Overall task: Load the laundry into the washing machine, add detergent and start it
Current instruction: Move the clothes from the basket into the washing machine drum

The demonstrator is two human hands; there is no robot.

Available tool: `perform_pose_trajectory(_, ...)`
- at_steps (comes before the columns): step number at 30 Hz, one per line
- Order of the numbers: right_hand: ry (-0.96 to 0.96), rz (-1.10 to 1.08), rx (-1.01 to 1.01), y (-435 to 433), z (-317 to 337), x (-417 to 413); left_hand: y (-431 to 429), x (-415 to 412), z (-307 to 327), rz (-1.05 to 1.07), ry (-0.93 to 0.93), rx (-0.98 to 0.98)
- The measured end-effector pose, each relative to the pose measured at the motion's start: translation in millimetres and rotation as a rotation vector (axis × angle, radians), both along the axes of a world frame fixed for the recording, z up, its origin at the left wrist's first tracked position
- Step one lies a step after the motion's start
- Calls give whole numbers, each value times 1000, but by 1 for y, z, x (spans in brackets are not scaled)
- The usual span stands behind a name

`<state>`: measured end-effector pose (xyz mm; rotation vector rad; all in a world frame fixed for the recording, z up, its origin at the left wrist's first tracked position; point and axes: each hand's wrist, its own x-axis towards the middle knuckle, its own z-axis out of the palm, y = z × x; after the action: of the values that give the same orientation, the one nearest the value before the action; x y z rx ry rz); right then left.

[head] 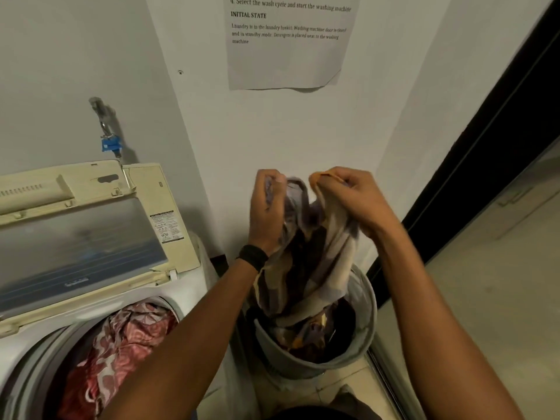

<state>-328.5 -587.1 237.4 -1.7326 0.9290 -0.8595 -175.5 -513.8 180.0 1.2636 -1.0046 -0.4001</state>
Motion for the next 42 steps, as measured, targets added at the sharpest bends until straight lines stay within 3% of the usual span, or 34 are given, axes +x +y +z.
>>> perform_pose_trajectory(4, 78, -48, 2, 13, -31, 33, 6, -19, -12, -162, 88, 72)
perform_pose_trajectory(9, 76, -134, 31, 13, -66, 28, 7, -6, -22, -12, 119, 118)
perform_pose_trajectory(13, 318, -43, -183, 33, -123, 6, -2, 17, -5, 192, 214, 58)
perform_pose_trajectory(16, 402, -130, -183, 41, -159, -30, -6, 36, -3, 253, 232, 31)
perform_pose_trajectory(19, 286, -203, -106, 29, -131, -54, -2, 42, -10, 295, 227, 24)
perform_pose_trajectory(25, -121, -143, -159, 2, 16, -64, -1, 33, -3, 240, 129, -3)
perform_pose_trajectory(29, -100, -47, -137, 8, 33, -10, 0, 0, 14, -4, 114, -20)
perform_pose_trajectory(32, -82, 18, -122, 14, 12, 18, 2, -16, 11, -213, 62, 32)
perform_pose_trajectory(36, -70, -104, -94, 9, -27, 25, 2, -10, 4, -11, 105, 63)
perform_pose_trajectory(42, 148, 10, -49, 46, -132, 6, -5, 27, 28, 211, 277, -31)
